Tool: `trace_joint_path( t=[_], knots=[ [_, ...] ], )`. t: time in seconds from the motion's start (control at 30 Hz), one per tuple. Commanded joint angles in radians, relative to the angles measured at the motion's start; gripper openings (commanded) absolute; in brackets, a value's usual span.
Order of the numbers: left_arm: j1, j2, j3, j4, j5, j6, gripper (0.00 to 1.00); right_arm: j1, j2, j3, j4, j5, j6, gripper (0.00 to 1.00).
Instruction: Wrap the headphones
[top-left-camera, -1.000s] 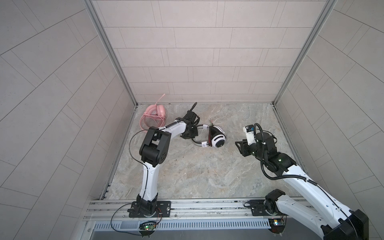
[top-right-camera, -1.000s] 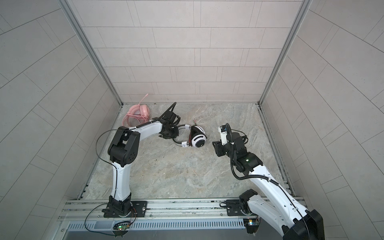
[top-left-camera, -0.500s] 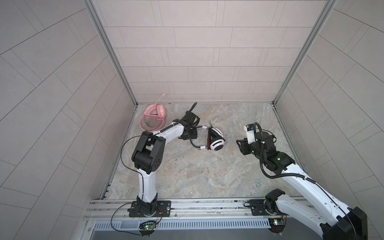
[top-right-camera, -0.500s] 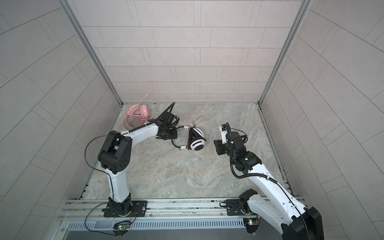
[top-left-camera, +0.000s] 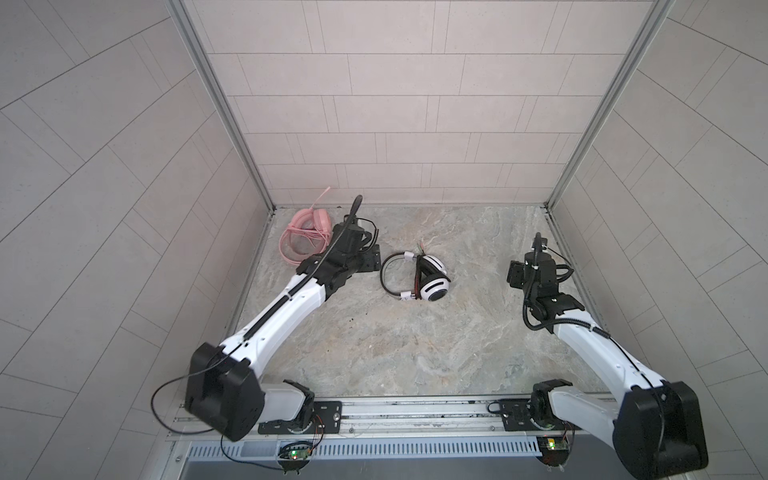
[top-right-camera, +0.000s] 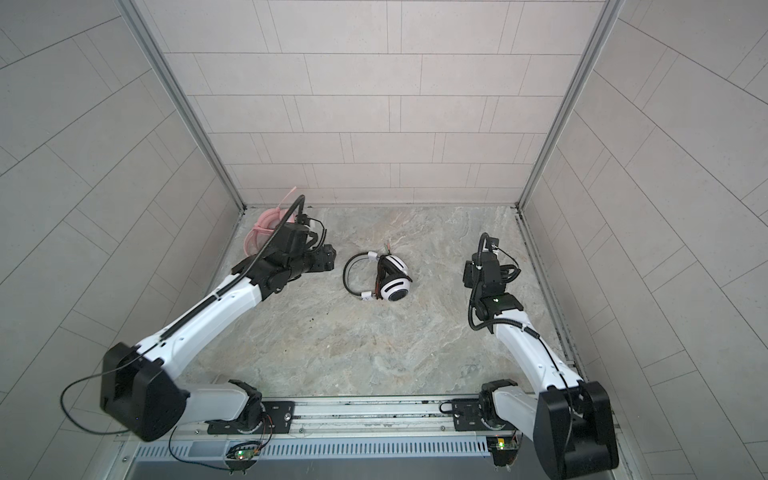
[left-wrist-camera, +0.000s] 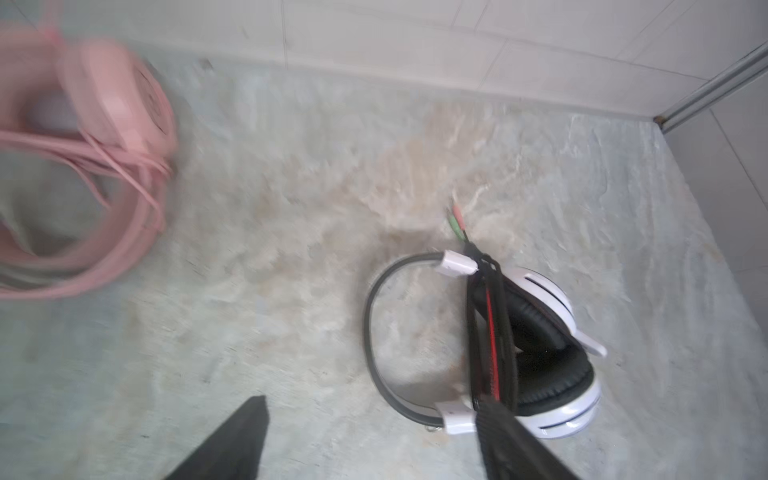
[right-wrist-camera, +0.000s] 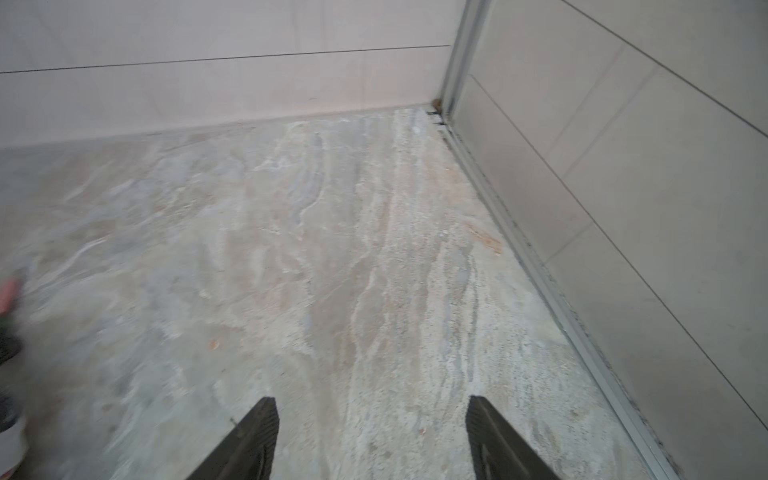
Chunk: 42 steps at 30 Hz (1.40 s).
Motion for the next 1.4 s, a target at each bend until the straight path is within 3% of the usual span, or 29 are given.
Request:
trace_joint_path(
  t=[0.0, 0.03, 0.1, 0.17, 0.33, 0.5, 0.6, 0.63, 0.67, 0.77, 0.9, 1.0, 1.07, 1.17, 1.27, 1.37],
  knots=[
    [0.019, -0.116, -0.122, 0.098, -0.181, 0.085, 0.9, -0.011, 0.063, -0.096, 0.241, 0.227, 0.023, 0.79],
    [0.021, -0.144, -0.146, 0.107, -0.216, 0.095, 0.9, -0.011, 0.084, -0.137, 0.343, 0.25, 0.0, 0.8],
    [0.021, -0.208, -0.21, 0.14, -0.325, 0.105, 1.0, -0.011, 0.139, -0.237, 0.598, 0.244, -0.071, 0.81],
    [0.025, -0.255, -0.289, 0.212, -0.427, 0.127, 1.0, -0.011, 0.199, -0.303, 0.786, 0.216, -0.123, 0.81],
    [0.054, -0.256, -0.465, 0.503, -0.515, 0.258, 1.0, -0.009, 0.348, -0.399, 1.133, 0.135, -0.179, 0.83],
    [0.139, -0.155, -0.611, 0.822, -0.545, 0.303, 1.0, -0.009, 0.374, -0.379, 1.116, 0.045, -0.206, 0.83],
    [0.226, -0.093, -0.713, 1.025, -0.453, 0.305, 1.0, -0.009, 0.418, -0.378, 1.129, 0.036, -0.204, 0.83],
    [0.241, -0.053, -0.748, 1.121, -0.44, 0.326, 1.0, -0.009, 0.453, -0.389, 1.206, 0.053, -0.202, 0.91],
    [0.248, -0.008, -0.78, 1.211, -0.437, 0.365, 1.0, -0.009, 0.471, -0.405, 1.269, 0.047, -0.213, 0.93],
    [0.287, 0.155, -0.827, 1.456, -0.407, 0.383, 1.0, -0.009, 0.457, -0.4, 1.234, 0.052, -0.208, 0.94],
    [0.345, 0.393, -0.822, 1.677, -0.257, 0.378, 1.0, -0.009, 0.454, -0.386, 1.203, 0.053, -0.206, 0.99],
    [0.35, 0.277, -0.806, 1.455, -0.242, 0.349, 1.0, -0.009, 0.452, -0.385, 1.198, 0.053, -0.209, 0.99],
    [0.351, 0.275, -0.763, 1.361, -0.252, 0.349, 1.0, -0.009, 0.451, -0.378, 1.185, 0.052, -0.208, 0.99],
    [0.345, 0.36, -0.701, 1.404, -0.312, 0.366, 1.0, -0.009, 0.444, -0.338, 1.101, 0.043, -0.211, 0.99],
    [0.345, 0.301, -0.677, 1.265, -0.35, 0.32, 1.0, 0.004, 0.44, -0.29, 1.007, 0.029, -0.235, 0.99],
    [0.345, 0.361, -0.684, 1.377, -0.351, 0.351, 1.0, 0.029, 0.447, -0.306, 1.05, -0.004, -0.28, 0.99]
  ],
)
